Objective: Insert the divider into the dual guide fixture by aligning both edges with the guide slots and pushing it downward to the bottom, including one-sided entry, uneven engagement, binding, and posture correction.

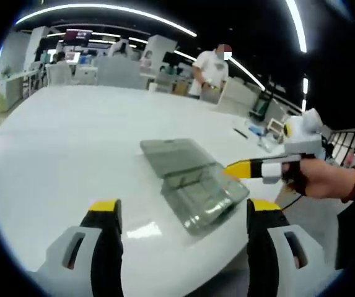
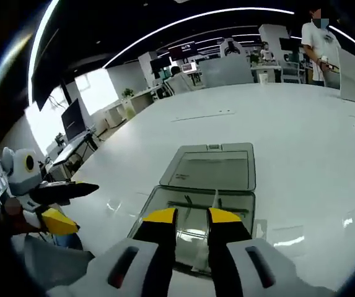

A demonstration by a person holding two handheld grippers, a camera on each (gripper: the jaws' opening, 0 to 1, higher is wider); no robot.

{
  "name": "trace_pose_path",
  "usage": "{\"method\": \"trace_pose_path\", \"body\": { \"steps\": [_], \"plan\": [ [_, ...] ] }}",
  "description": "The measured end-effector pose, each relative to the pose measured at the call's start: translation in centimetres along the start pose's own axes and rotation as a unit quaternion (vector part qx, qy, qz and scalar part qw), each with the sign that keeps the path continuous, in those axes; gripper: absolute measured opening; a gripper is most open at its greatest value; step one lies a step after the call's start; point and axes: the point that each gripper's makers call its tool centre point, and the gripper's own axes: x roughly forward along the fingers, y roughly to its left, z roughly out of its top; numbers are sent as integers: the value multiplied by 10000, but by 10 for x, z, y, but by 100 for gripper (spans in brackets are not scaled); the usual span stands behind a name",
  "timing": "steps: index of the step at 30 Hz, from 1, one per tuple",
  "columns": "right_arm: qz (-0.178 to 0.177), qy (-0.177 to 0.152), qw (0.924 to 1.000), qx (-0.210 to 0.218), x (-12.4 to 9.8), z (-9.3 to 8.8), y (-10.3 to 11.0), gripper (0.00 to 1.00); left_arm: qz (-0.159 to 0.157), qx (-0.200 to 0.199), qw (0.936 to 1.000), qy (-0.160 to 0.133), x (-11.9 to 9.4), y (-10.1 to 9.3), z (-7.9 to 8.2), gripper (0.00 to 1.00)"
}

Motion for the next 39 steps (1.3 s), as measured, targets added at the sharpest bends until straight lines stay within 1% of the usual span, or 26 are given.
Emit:
{"method": "trace_pose_path", "body": {
  "steps": [1,2,5,9,11,12,13,14,18,19,23,24,25,28,30,31,32,33,35,37,39],
  "plan": [
    [178,-27,9998,96,-1,1,5,16,86,-16,10000,37,1,2,-2,79],
    [200,7,9997,170,-2,0,5,16,120,-24,9999,68,1,3,-4,77],
    [216,-54,9997,46,-9,3,4,17,176,-81,9998,109,2,3,-7,76],
    [274,-106,9996,26,-19,3,2,18,386,78,9987,320,3,6,-14,75],
    [307,-149,9994,30,-23,3,2,19,471,37,9982,361,3,8,-16,72],
    [391,-228,9990,50,-26,5,4,20,473,0,9982,368,4,9,-16,71],
    [396,-254,9989,77,-29,6,3,20,498,-83,9981,352,4,10,-16,68],
    [395,-255,9989,75,-32,5,3,20,519,-126,9980,340,4,11,-16,67],
    [428,-316,9986,69,-41,6,2,20,674,4,9969,412,5,12,-17,66],
    [448,-323,9984,75,-44,7,2,20,743,-10,9963,427,5,13,-18,64],
    [522,-323,9981,69,-50,5,2,20,814,-110,9957,425,6,13,-19,62],
    [534,-357,9979,64,-51,6,1,20,871,-81,9952,441,6,13,-20,61],
    [545,-366,9978,79,-52,6,1,20,946,-29,9941,526,5,14,-23,60],
    [596,-426,9973,108,-54,8,0,20,1060,-39,9927,573,5,15,-25,58],
    [602,-446,9972,83,-55,9,-2,20,1202,71,9902,711,5,18,-29,55],
    [604,-444,9972,78,-56,9,-2,20,1270,76,9887,789,5,20,-32,53],
    [601,-439,9972,70,-56,9,-3,20,1327,-34,9876,841,5,20,-34,53],
    [552,-391,9977,3,-56,8,-6,21,1327,35,9880,783,7,21,-32,53],
    [546,-446,9975,17,-57,13,-8,21,1377,62,9872,799,8,22,-32,52],
    [577,-509,9970,48,-58,17,-10,21,1512,121,9837,965,10,25,-36,51],
    [559,-537,9970,-1,-58,20,-12,21,1563,210,9815,1083,11,27,-40,50]
  ]
}}
